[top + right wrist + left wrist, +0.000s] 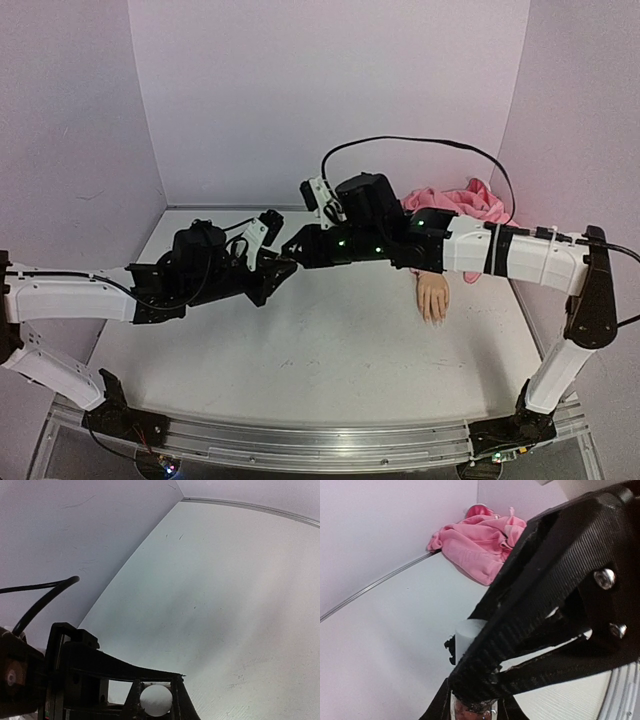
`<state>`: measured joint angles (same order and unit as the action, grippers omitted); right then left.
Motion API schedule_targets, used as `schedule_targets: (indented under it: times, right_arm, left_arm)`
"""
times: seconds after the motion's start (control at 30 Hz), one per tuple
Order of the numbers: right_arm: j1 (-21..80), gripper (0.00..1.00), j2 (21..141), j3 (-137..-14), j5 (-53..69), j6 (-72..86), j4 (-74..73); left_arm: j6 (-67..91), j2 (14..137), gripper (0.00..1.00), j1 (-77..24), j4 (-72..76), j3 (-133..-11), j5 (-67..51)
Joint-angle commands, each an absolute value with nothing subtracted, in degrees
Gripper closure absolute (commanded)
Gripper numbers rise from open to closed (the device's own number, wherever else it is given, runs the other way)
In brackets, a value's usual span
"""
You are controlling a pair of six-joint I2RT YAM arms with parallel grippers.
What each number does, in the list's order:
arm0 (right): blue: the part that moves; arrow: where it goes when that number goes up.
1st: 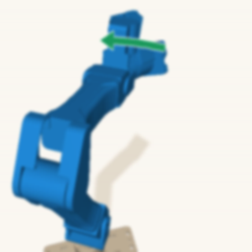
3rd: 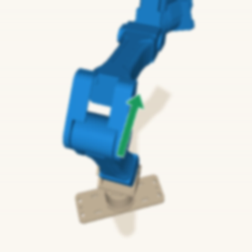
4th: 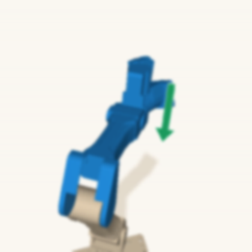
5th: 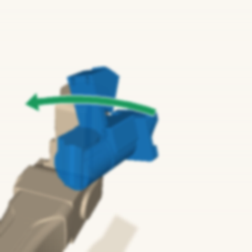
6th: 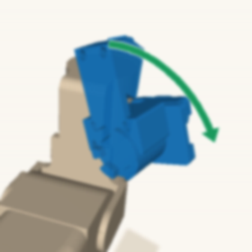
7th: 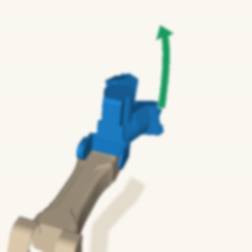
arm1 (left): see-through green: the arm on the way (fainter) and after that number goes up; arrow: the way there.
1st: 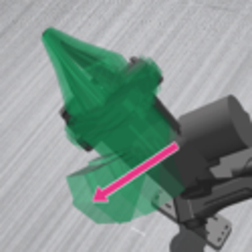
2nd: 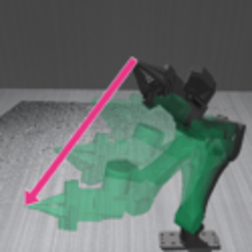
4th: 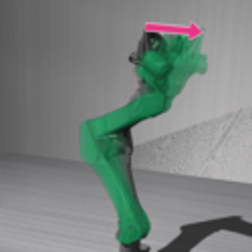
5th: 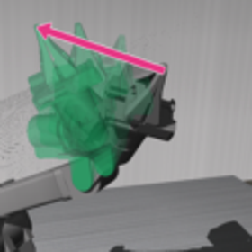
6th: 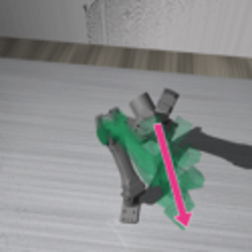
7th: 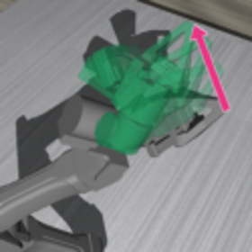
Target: Paint the nails
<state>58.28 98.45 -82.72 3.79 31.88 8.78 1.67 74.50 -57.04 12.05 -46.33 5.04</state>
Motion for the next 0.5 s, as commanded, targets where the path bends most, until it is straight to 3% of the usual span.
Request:
schedule_targets:
  times: [0.0,0.07,0.1,0.2,0.3,0.43,0.47]
  right_arm:
    - [57.76,1.0,93.13,-79.71,30.11,17.44,22.26]
    - [57.82,1.0,91.36,-76.32,57.02,9.23,26.08]
    - [57.76,1.0,91.14,-75.3,61.94,8.95,26.71]
    - [57.75,1.0,92.44,-76.68,62.96,7.81,21.66]
    - [57.82,0.99,91.49,-75.39,55.51,8.73,21.17]
    - [57.76,0.42,88.98,-75.73,29.39,15.77,19.19]
    - [57.78,0.33,88.16,-75.87,22.29,17.59,17.5]
  left_arm:
    - [2.34,68.61,1.0,-56.06,16.34,-45.98,-25.01]
    - [2.48,67.8,1.0,-54.37,16.44,-45.8,-42.41]
    - [2.58,67.61,1.0,-53.81,16.44,-45.73,-49.2]
    - [3.02,66.93,1.0,-52.71,16.44,-45.15,-55.1]
    - [2.34,65.34,1.0,-52.71,16.35,-43.68,-46.8]
    - [0.13,62.67,1.0,-52.97,16.08,-41.15,-25.12]
    - [0.09,61.94,1.0,-53.06,15.91,-40.61,-16.89]
